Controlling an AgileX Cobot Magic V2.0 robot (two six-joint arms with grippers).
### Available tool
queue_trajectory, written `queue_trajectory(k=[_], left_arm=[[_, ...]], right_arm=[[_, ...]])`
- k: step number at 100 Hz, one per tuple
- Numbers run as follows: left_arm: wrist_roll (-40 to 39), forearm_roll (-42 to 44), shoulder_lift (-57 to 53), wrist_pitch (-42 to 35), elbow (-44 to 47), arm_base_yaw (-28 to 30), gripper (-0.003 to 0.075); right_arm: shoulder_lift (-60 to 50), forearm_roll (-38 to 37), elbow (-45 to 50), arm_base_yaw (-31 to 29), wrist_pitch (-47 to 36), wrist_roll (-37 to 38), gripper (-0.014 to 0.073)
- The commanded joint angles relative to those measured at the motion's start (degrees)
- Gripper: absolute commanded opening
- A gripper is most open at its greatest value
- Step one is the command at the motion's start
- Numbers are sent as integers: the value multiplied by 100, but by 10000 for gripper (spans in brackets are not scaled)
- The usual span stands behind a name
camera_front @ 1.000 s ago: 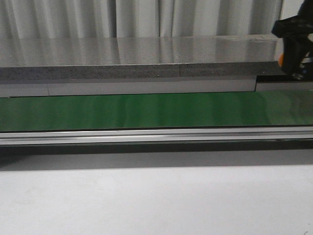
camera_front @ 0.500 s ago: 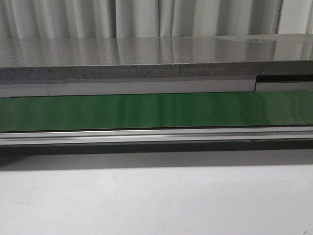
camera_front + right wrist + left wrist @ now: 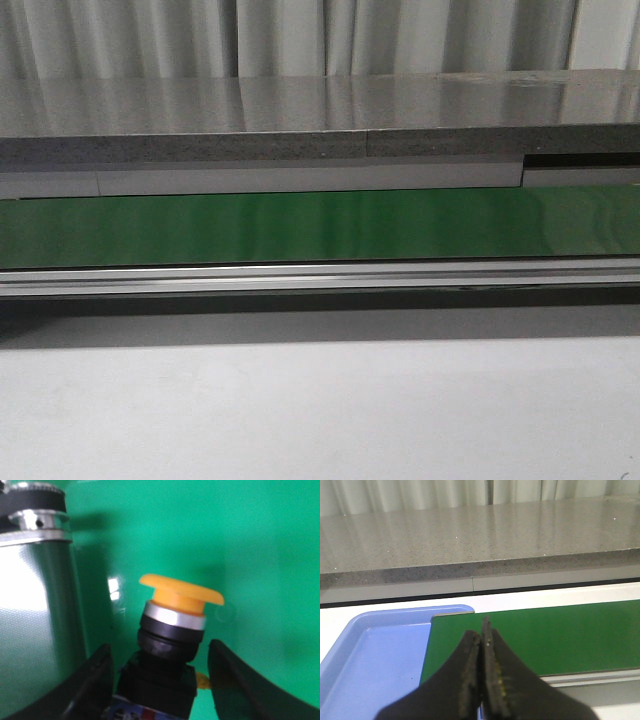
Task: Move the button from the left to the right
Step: 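Lift the button off the belt and carry it over the green tray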
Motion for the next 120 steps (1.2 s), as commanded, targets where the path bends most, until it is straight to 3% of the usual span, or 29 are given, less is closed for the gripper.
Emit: queue_trajectory(k=[1, 45, 55, 67, 77, 120], left_arm=[[-3, -56, 36, -488, -172, -38, -20], [-3, -56, 36, -488, -172, -38, -21], [-3, -56, 36, -488, -172, -38, -21], [-3, -56, 36, -488, -172, -38, -20], [-3, -56, 36, -488, -172, -38, -21], [-3, -56, 36, -488, -172, -38, -21]], right_arm=[[-184, -31, -197, -37, -93, -52, 153], [84, -36, -197, -38, -26, -46, 162], [125, -36, -197, -38, 26, -46, 257], [130, -36, -197, -38, 19, -41, 458], [130, -36, -197, -38, 19, -41, 554], [-273, -189, -197, -49, -71, 320, 560]])
